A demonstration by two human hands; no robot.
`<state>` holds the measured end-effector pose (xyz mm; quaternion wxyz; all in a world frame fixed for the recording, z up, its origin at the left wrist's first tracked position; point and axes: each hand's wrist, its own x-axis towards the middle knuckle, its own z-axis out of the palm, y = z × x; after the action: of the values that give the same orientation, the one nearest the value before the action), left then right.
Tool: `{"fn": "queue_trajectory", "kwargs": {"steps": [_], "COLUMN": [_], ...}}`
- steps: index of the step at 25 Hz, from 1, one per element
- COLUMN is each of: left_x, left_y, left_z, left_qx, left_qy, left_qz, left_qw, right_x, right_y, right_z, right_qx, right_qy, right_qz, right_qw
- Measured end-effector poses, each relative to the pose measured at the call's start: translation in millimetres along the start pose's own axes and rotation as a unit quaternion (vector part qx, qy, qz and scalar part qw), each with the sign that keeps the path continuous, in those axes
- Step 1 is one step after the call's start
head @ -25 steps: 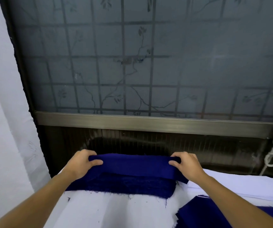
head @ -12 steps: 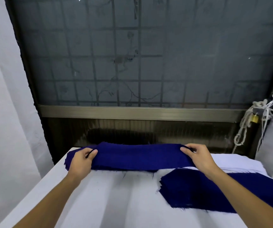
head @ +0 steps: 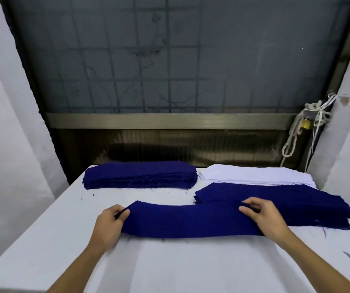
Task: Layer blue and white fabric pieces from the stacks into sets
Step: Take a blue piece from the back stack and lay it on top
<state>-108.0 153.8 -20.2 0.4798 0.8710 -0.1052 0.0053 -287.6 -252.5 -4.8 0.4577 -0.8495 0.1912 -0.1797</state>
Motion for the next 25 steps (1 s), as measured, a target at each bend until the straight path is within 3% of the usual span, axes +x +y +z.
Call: {"fn": "queue_trajectory", "kwargs": {"steps": [4, 8, 12, 25], "left_x": [-21, -32, -33, -28], "left_y": [-16, -21, -22, -16], "left_z": [9, 14, 15, 15], "left_qx": [0.052, 0.141, 0.161, 0.137], "left_qy": [0.005, 0.037, 0.042, 0.038], "left_qz": [-0.009, 0.052, 0.065, 0.000], "left_qw": [0.999, 0.988, 0.984, 0.990], "right_x": [-26, -51, -60, -59], "right_y": [27, 40, 36, 34], "right_z": [4, 5, 7, 8], "right_qx": [-0.050, -0.176, -0.244, -0.264], "right_qy": [0.015, 0.054, 0.092, 0.106], "right_qz": [0.022, 0.014, -0.008, 0.005], "right_qw": [0.998, 0.983, 0.965, 0.959]}}
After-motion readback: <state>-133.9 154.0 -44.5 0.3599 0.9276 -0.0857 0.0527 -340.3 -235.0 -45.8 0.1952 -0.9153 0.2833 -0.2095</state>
